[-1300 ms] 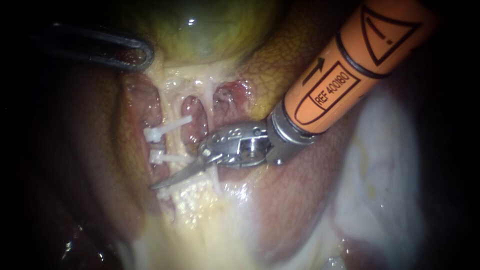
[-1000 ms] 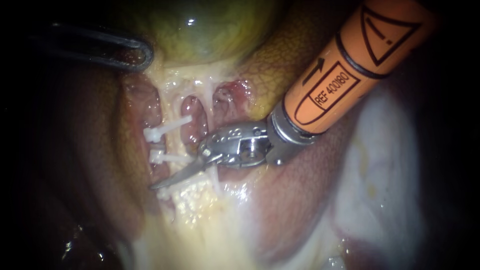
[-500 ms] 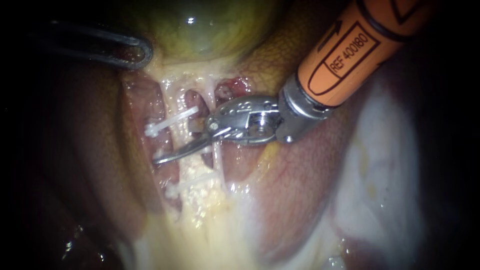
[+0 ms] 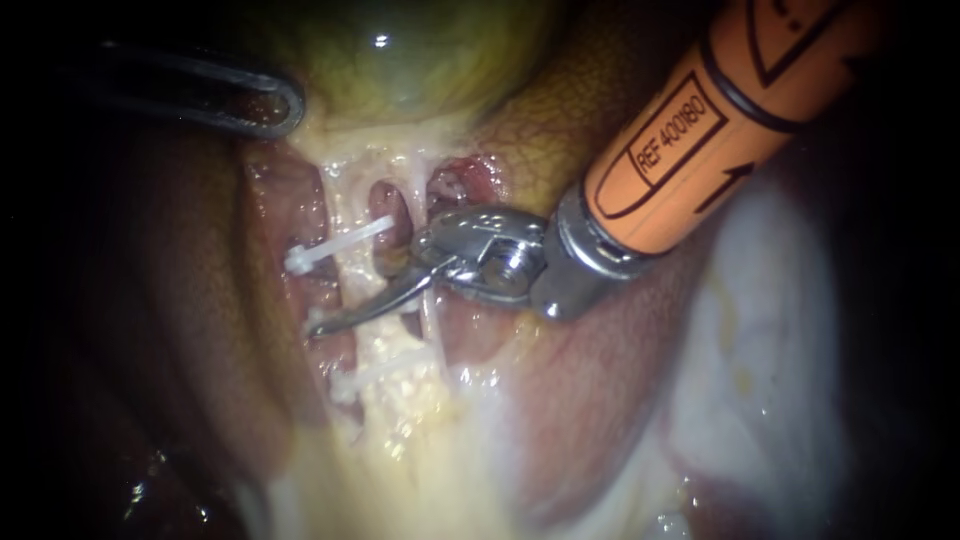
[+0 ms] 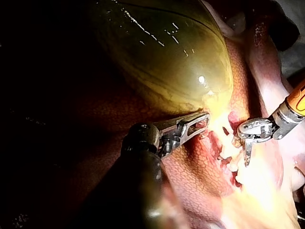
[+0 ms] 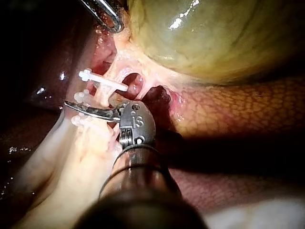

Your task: Go to the cutting position left tube

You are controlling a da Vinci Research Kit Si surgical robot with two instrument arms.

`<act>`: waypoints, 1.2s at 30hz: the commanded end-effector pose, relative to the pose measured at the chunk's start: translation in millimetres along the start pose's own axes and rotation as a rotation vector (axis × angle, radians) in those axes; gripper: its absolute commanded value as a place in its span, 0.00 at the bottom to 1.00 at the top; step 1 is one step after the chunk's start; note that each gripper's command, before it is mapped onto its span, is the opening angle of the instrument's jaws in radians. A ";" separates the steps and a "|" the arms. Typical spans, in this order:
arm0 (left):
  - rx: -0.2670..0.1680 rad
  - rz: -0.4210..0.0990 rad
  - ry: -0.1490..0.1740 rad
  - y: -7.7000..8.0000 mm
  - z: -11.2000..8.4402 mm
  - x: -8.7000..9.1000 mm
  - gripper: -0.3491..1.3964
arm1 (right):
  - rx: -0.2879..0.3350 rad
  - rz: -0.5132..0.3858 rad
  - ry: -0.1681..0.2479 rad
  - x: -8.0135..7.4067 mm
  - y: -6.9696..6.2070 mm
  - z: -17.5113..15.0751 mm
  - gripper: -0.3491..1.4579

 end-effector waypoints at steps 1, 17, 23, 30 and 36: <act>0.000 -0.001 0.000 0.0 0.0 0.0 0.00 | 0.008 0.003 0.012 0.0 0.0 0.1 0.76; -0.003 -0.002 -0.001 0.0 0.0 -0.2 0.00 | 0.073 0.022 0.125 0.6 -0.7 3.5 0.74; -0.005 -0.002 -0.001 0.5 -0.1 -0.3 0.00 | 0.077 0.025 0.127 1.4 -1.4 4.3 0.75; -0.005 -0.002 -0.001 0.5 -0.1 -0.3 0.00 | 0.078 0.029 0.130 2.1 -1.6 4.3 0.76; -0.005 -0.002 -0.002 0.5 -0.1 -0.3 0.00 | 0.078 0.029 0.130 2.1 -1.7 4.3 0.76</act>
